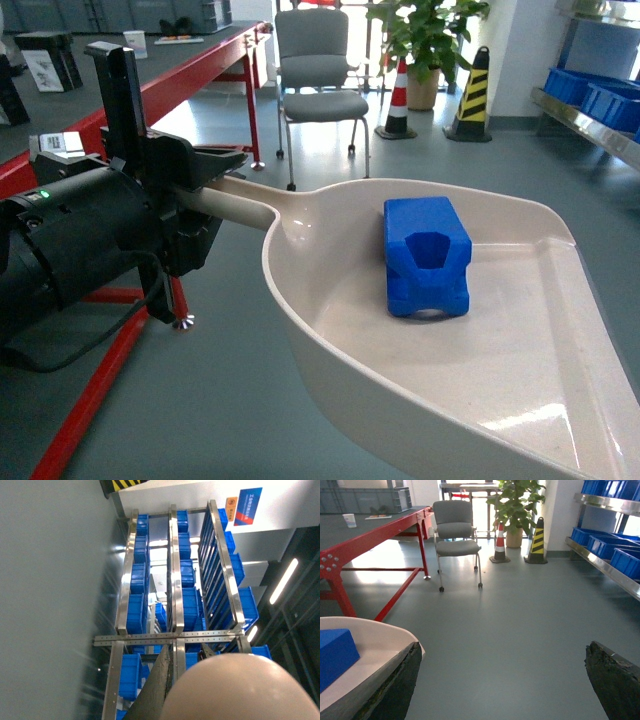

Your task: Place part in tray to right shelf

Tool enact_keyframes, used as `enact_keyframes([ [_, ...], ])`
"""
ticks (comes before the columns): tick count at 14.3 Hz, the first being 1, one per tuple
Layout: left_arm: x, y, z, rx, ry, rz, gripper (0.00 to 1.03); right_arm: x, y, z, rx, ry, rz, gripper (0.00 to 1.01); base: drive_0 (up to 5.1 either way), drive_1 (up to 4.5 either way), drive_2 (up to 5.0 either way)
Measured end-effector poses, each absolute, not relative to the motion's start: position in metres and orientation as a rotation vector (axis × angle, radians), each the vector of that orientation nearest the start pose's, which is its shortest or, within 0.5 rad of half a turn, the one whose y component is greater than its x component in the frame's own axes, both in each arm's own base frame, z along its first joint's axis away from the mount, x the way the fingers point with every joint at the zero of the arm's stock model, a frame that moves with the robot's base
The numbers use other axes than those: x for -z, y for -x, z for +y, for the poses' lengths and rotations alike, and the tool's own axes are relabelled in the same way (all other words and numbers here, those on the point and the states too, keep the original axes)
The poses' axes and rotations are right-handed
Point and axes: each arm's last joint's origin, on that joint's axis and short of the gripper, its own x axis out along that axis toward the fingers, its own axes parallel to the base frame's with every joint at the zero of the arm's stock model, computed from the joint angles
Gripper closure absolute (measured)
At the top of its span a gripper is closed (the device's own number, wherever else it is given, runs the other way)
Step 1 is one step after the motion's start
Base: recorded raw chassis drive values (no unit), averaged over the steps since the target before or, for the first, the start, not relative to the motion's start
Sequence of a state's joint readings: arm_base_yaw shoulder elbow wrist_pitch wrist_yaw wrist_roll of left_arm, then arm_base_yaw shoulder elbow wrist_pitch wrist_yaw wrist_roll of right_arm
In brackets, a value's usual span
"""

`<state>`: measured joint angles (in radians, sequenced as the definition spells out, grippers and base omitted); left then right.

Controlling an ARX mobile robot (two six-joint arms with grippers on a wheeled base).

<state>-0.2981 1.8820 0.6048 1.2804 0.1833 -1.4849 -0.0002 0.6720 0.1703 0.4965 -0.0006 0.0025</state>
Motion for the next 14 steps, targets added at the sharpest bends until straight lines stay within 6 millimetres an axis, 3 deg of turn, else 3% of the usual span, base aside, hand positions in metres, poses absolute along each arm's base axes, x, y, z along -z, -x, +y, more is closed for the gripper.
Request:
enact_keyframes([
  [14,-0.1376,-0.3095,-0.1007,0.389,1.453,0.357,0.91,-0.2013,-0.1538,0.0000,0.000,-0.002,0.012,0.03,0.1,4.25,-4.1],
])
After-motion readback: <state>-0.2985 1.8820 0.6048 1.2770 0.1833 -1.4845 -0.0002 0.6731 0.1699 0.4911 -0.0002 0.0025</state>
